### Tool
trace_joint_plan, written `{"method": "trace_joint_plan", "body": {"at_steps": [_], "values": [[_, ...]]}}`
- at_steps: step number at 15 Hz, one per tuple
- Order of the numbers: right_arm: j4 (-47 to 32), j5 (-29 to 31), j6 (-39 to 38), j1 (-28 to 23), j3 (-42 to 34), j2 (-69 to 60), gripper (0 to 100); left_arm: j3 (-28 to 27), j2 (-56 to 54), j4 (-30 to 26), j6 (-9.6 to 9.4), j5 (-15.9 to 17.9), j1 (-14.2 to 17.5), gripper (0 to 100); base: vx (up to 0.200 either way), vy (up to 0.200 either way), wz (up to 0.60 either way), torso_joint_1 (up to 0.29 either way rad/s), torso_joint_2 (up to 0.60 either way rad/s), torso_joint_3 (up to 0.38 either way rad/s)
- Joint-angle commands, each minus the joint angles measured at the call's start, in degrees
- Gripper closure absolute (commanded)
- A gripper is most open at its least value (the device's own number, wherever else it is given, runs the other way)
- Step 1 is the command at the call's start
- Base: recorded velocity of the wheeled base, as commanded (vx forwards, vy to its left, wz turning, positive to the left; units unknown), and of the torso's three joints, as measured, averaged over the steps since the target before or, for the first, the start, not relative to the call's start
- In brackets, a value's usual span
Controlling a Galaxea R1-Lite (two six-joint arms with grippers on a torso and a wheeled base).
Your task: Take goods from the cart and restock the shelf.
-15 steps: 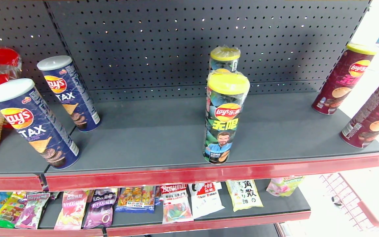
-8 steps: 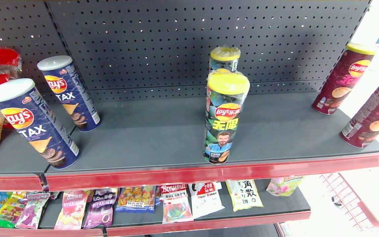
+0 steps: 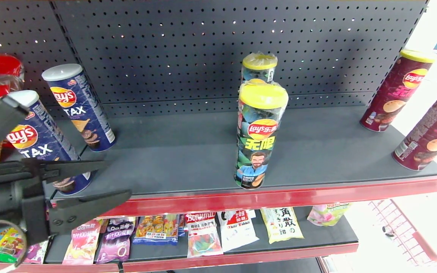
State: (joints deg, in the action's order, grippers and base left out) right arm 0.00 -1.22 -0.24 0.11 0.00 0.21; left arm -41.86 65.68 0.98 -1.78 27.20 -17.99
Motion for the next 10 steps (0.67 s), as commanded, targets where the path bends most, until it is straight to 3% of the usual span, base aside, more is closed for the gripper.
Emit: {"method": "trace_joint_plan", "body": {"at_steps": [1, 3, 5, 10], "values": [[0.00, -0.01, -0.02, 0.07, 0.00, -0.03, 0, -4.19, 12.28, -0.01, -5.52, -0.13, -3.01, 0, 0.000, 0.000, 0.00, 0.000, 0.00, 0.000], [0.00, -0.01, -0.02, 0.07, 0.00, -0.03, 0, -5.86, 17.02, -0.01, -11.58, -1.27, -3.36, 0, 0.000, 0.000, 0.00, 0.000, 0.00, 0.000], [0.00, -0.01, -0.02, 0.07, 0.00, -0.03, 0, -7.36, 19.66, -0.01, -12.63, -1.62, -4.59, 0, 0.000, 0.000, 0.00, 0.000, 0.00, 0.000], [0.00, -0.01, -0.11, 0.07, 0.00, -0.03, 0, -13.68, 27.31, -0.01, -12.63, -2.32, -9.08, 0, 0.000, 0.000, 0.00, 0.000, 0.00, 0.000]]}}
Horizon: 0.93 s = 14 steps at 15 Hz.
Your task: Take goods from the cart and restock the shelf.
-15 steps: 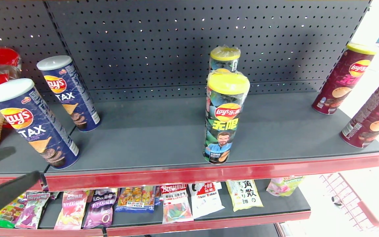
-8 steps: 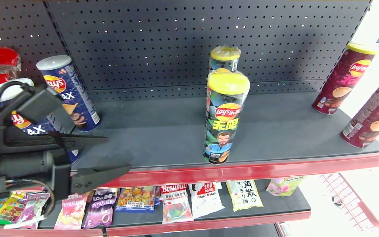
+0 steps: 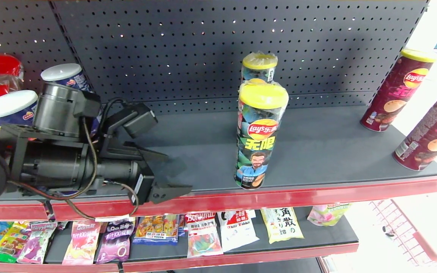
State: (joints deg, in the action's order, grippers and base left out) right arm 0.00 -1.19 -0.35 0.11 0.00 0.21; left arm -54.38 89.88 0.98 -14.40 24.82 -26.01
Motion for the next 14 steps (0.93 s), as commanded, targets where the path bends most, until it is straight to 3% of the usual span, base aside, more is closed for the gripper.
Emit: {"method": "trace_joint_plan", "body": {"at_steps": [1, 9, 14], "values": [[0.00, -0.04, 0.00, 0.07, 0.00, -0.03, 0, -1.78, 4.07, -0.01, -0.02, 0.05, -1.50, 0, 0.000, 0.000, 0.00, 0.000, 0.00, 0.000], [0.00, -0.04, 0.00, 0.07, 0.00, -0.03, 0, -11.98, 12.78, -0.01, -0.02, -3.73, -4.66, 0, 0.000, 0.000, 0.00, 0.000, 0.00, 0.000], [0.00, -0.04, 0.00, 0.07, 0.00, -0.03, 0, -13.65, 14.62, -0.01, -0.02, -3.90, -5.45, 0, 0.000, 0.000, 0.00, 0.000, 0.00, 0.000]]}}
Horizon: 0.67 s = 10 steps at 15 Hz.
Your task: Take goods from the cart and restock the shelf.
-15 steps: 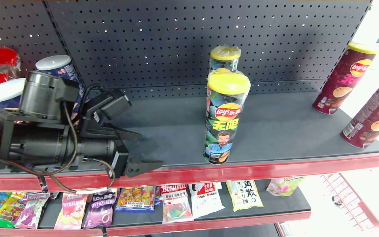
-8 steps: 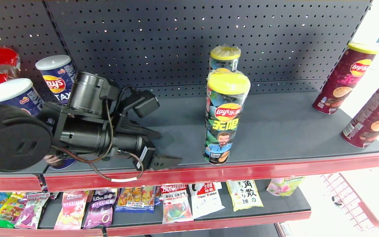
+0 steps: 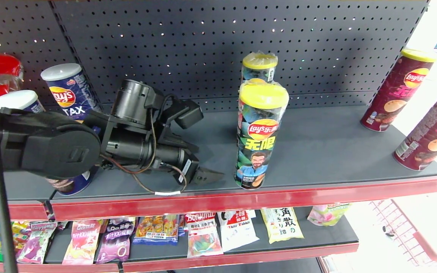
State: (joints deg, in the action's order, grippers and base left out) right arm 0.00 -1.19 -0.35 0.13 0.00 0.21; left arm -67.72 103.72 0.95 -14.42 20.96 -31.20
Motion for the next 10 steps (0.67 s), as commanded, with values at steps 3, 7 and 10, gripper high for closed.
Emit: {"method": "trace_joint_plan", "body": {"at_steps": [3, 7, 10], "values": [[0.00, -0.04, 0.00, 0.04, 0.00, -0.03, 0, -0.31, 1.31, 0.02, 0.01, -0.04, -0.71, 0, 0.000, 0.000, 0.00, 0.000, 0.00, 0.000], [0.00, -0.04, 0.00, 0.04, 0.00, -0.03, 0, -3.12, 2.98, -0.07, 0.01, -0.13, -1.32, 0, 0.000, 0.000, 0.00, 0.000, 0.00, 0.000], [0.00, -0.04, 0.00, 0.04, 0.00, -0.03, 0, -4.88, 4.21, -0.07, 0.01, -0.74, -2.03, 0, 0.000, 0.000, 0.00, 0.000, 0.00, 0.000]]}}
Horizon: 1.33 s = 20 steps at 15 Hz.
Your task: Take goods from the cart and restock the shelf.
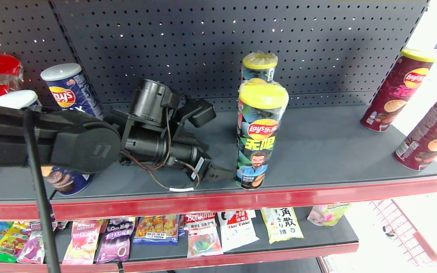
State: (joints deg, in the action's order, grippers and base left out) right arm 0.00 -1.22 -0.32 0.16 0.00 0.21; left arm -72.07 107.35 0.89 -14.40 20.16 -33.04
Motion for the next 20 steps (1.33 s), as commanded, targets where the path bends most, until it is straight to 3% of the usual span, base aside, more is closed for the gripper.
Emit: {"method": "trace_joint_plan", "body": {"at_steps": [1, 8, 20], "values": [[0.00, -0.01, 0.05, 0.02, 0.00, -0.03, 0, -0.70, 1.11, -0.01, -0.02, -0.56, -0.36, 0, 0.000, 0.000, 0.00, 0.000, 0.00, 0.000], [0.00, -0.01, 0.05, 0.02, 0.00, -0.03, 0, -3.87, 2.95, -0.01, -0.02, -2.06, -0.98, 0, 0.000, 0.000, 0.00, 0.000, 0.00, 0.000], [0.00, -0.01, 0.05, 0.02, 0.00, -0.03, 0, -3.52, 2.60, -0.01, -0.02, -2.15, -1.94, 0, 0.000, 0.000, 0.00, 0.000, 0.00, 0.000]]}}
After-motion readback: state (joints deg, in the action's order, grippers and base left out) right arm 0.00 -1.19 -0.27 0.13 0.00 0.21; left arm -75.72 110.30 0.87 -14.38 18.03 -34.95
